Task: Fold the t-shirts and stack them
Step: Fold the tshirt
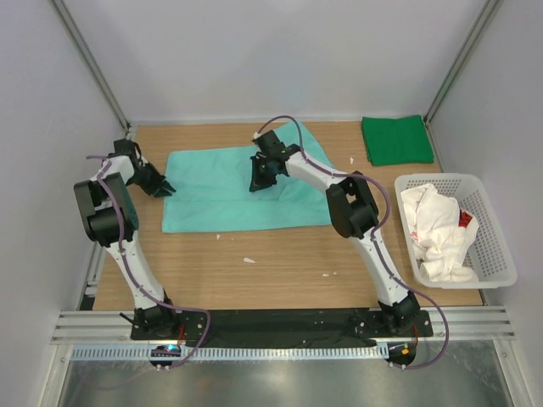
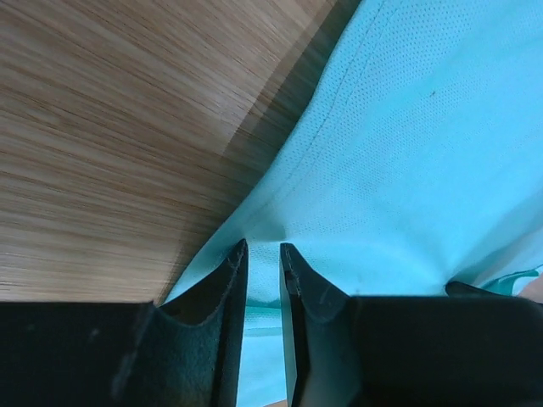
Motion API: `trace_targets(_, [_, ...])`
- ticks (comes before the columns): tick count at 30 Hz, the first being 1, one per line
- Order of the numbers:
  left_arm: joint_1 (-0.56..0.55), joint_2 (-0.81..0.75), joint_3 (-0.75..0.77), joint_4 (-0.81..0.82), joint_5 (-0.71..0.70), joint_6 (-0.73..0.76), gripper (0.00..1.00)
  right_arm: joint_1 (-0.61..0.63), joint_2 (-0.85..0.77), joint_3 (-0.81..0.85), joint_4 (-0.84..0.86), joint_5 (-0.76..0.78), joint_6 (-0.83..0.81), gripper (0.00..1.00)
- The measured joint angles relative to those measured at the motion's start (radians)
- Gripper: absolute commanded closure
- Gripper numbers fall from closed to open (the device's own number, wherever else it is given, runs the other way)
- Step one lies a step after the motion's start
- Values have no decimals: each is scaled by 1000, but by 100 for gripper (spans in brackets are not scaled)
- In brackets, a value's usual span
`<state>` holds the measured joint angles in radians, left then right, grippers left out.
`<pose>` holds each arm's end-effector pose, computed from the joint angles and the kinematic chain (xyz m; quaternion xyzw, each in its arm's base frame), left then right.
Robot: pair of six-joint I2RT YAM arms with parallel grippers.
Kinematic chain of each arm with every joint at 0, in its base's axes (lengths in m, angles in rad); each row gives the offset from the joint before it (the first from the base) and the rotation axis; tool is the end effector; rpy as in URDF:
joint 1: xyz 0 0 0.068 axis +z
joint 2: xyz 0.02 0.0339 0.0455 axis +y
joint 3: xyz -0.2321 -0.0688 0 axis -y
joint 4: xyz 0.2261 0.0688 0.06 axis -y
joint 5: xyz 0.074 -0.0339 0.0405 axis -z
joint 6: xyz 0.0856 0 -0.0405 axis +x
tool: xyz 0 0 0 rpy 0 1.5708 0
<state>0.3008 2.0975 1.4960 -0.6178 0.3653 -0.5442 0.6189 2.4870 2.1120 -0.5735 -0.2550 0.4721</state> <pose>0.4007 0.0923 0.0911 -0.3680 0.8961 -0.1984 0.1490 0.4175 0.3238 0.1004 -0.1081 0.9389 0.2610 0.1968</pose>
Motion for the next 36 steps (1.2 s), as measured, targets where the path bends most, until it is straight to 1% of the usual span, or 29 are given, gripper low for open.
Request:
trace_targets(4, [-4, 13, 40, -42, -41, 32, 77, -5, -19, -30, 9, 14, -5, 99])
trace_targets(6, [-6, 13, 49, -56, -60, 50, 74, -6, -27, -46, 16, 17, -8, 98])
trace_targets(7, [-6, 13, 52, -60, -68, 56, 70, -7, -31, -50, 16, 17, -11, 98])
trace_targets(9, [-6, 10, 52, -68, -69, 59, 68, -9, -32, -50, 16, 14, -16, 96])
trace_targets(10, [-8, 6, 52, -73, -72, 60, 65, -10, -32, -45, 10, 13, -19, 92])
trace_targets(12, [-13, -9, 52, -84, -80, 63, 63, -13, -32, -23, -23, 17, -23, 89])
trace_targets(13, [-16, -22, 52, -91, -85, 63, 61, -15, -30, -4, -43, 16, -24, 83])
trace_targets(15, [-22, -57, 52, -100, -90, 63, 59, -19, -28, 41, -70, 16, -20, 76])
trace_targets(16, [-25, -77, 52, -102, -91, 63, 59, -21, -28, 69, -79, 16, -19, 70])
trace_targets(19, [-32, -156, 48, -106, -92, 68, 58, -32, -50, 101, -80, 18, -16, 60])
trace_targets(22, [-35, -248, -2, -97, -80, 82, 56, -50, -110, 72, -89, 19, -14, 55])
trace_targets(26, [-35, -329, -137, -82, -63, 88, 54, -97, -242, -77, -81, 19, -28, 53])
trace_targets(29, [-35, -341, -224, -84, -50, 100, 53, -145, -338, -202, -74, 17, -55, 53])
trace_targets(33, [-32, -342, -273, -89, -39, 109, 52, -188, -359, -249, -66, 10, -70, 53])
trace_targets(36, [-12, -351, -291, -85, -24, 112, 51, -179, -346, -249, -47, -8, -59, 53])
